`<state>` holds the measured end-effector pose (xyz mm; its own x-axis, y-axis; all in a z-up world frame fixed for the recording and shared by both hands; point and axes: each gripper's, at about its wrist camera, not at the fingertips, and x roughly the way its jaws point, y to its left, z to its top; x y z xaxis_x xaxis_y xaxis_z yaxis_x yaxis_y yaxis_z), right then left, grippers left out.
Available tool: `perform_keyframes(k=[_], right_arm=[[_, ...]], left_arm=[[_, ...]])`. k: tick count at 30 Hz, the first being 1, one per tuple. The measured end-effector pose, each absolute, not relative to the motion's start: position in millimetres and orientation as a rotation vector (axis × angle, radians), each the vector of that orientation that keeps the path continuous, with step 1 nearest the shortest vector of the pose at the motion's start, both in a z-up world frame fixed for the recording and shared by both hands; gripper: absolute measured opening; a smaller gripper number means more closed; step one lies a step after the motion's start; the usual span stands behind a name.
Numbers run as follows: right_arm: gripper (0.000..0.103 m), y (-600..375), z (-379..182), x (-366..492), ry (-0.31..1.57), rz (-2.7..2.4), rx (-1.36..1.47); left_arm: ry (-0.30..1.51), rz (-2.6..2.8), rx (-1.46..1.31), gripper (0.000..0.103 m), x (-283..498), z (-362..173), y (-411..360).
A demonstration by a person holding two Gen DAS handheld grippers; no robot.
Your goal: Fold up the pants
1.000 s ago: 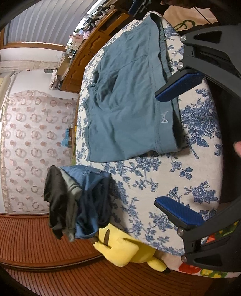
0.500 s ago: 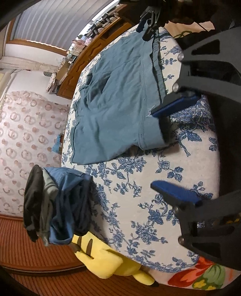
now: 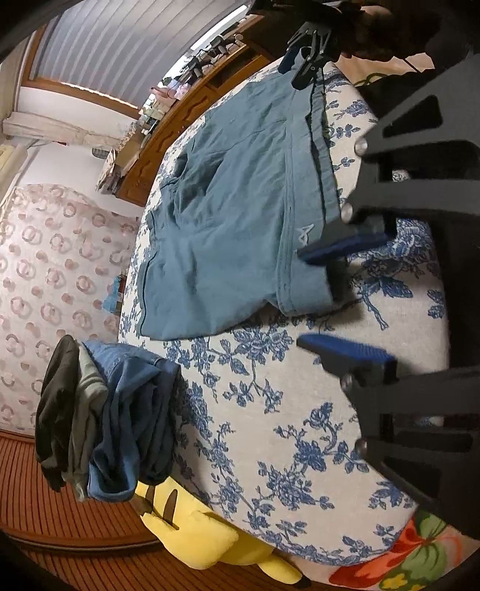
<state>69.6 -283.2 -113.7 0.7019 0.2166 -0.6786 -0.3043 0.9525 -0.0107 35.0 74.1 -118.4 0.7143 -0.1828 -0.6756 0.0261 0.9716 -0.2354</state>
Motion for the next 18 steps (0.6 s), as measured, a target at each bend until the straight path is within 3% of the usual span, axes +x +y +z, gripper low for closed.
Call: perform_keyframes(k=[2, 8, 18], right_arm=[[0.103, -283.4, -113.9, 68.5, 0.731, 0.294, -0.123], [0.103, -284.2, -113.2, 68.3, 0.732, 0.31, -0.131], [0.097, -293.0, -106.2, 66.2, 0.752, 0.335, -0.102]], left_arm=[[0.773, -0.11, -0.201, 0.02, 37.5, -118.3, 70.9], [0.746, -0.14, -0.166, 0.006, 35.7, -105.5, 59.2], [0.674, -0.266, -0.129, 0.004, 46.5, -63.1, 21.9]])
